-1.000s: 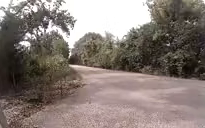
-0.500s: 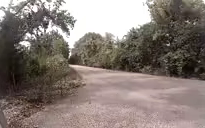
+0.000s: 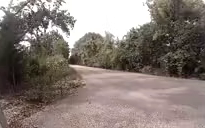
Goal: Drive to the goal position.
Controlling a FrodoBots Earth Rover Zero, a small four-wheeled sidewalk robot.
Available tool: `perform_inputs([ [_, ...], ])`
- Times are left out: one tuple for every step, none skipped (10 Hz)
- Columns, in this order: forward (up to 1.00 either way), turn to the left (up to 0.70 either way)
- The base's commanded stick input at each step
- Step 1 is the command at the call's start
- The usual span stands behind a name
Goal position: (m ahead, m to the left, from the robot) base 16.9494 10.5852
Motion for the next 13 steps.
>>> perform_inputs([
  [0.7, 0.0],
  [0.7, 0.0],
  [0.62, 0.0],
  [0.4, 0.0],
  [0.23, 0.0],
  [0.08, 0.0],
  [-0.56, 0.0],
  [-0.67, 0.0],
  [-0.67, 0.0],
  [-0.6, 0.0],
  [0.0, 0.0],
  [0.0, 0.0],
  [0.0, 0.0],
])
